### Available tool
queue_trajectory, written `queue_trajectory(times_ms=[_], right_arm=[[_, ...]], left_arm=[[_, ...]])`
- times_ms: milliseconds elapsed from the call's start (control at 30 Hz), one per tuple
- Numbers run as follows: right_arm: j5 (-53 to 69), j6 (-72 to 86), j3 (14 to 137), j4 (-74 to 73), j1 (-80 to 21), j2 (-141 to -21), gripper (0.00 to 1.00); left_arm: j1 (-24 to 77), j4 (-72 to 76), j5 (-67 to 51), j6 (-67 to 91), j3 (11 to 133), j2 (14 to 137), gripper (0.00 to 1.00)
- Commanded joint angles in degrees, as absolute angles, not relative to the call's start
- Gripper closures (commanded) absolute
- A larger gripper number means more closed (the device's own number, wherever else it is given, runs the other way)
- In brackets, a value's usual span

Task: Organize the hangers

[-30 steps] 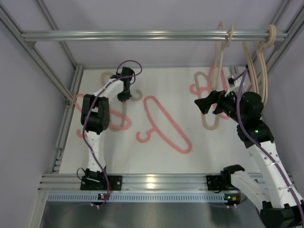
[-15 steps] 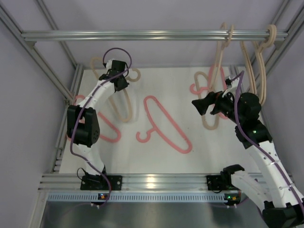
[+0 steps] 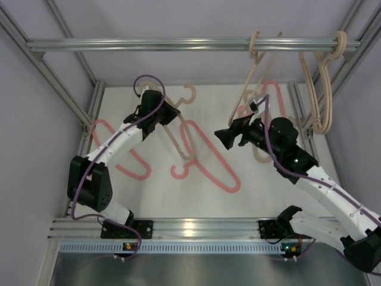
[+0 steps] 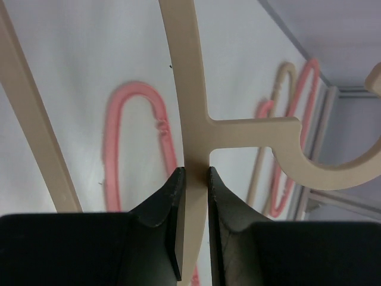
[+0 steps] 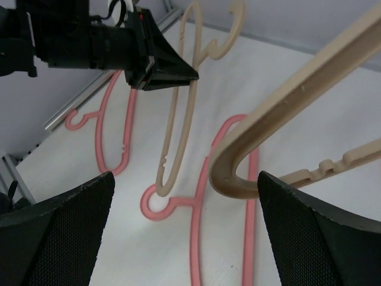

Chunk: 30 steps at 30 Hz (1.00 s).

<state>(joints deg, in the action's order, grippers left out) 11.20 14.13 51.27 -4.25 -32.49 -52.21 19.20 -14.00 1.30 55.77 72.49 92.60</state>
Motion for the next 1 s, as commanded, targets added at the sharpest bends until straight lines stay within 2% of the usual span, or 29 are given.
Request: queue_trajectory(times_ms=[0, 167, 367, 433, 567, 733, 867, 967], right_arm=[[8.97, 14.95, 50.09, -5.54, -39.79, -58.96, 0.01], [5.28, 13.98, 52.91, -3.96, -44.73, -67.92, 0.04], [3.61, 13.97, 54.14, -0.62, -48.51, -74.00, 0.19], [3.17, 13.97, 54.49, -0.53, -49.65, -75.23, 0.21], [0.45, 14.06, 54.49, -1.31, -51.76, -75.15, 0.21], [-10.70, 15.47, 54.05, -6.84, -52.03, -69.63, 0.20], [-21.69, 17.92, 55.19, -14.84, -51.94, -64.09, 0.12], [-26.01, 18.98, 56.51, -19.94, -52.03, -59.69, 0.10]], left_arm=[[23.62, -3.17, -0.62, 62.13, 68.31, 84.03, 1.00], [28.64, 0.95, 3.51, 65.21, 62.59, 76.56, 1.00], [32.60, 4.03, 4.92, 68.90, 58.19, 71.90, 1.00], [32.78, 4.57, 5.10, 69.61, 57.22, 70.59, 1.00], [32.87, 4.57, 6.33, 68.56, 55.29, 68.73, 1.00], [32.87, 4.48, 7.29, 67.85, 53.53, 66.62, 1.00], [32.87, 4.04, 10.36, 66.62, 51.68, 64.34, 1.00], [32.87, 2.99, 11.86, 65.75, 50.80, 62.76, 1.00]])
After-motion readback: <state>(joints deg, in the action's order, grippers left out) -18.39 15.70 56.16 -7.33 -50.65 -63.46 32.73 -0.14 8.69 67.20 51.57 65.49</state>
